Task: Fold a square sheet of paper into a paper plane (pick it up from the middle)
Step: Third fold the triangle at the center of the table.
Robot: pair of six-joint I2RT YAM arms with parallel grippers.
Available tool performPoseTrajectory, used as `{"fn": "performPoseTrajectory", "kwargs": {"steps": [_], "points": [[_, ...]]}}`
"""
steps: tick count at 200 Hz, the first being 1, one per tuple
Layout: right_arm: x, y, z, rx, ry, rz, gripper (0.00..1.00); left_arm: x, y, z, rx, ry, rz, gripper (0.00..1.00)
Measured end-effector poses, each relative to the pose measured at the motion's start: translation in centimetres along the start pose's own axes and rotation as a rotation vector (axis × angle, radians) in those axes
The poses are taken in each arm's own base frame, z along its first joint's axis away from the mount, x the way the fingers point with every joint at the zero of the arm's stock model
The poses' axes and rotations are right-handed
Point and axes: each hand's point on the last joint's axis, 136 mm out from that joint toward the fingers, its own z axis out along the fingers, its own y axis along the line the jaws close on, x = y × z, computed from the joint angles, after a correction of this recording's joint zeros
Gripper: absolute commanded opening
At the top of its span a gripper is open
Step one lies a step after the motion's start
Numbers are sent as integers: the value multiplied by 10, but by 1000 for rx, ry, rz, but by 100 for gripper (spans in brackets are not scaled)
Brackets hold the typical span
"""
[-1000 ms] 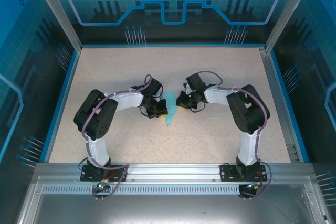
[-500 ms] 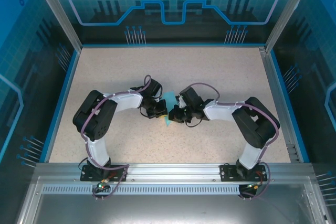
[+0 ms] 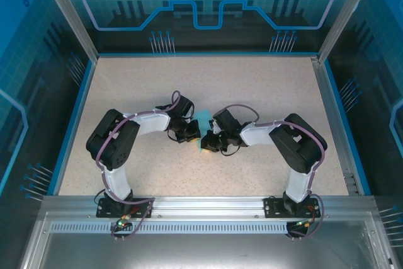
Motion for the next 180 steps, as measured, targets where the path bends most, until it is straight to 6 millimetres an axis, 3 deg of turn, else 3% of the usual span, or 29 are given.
{"fn": "performPoseTrajectory", "kwargs": {"steps": [180], "points": [[15, 9, 4, 12, 54, -55, 9, 0, 0, 0, -1, -1, 0, 0]]}}
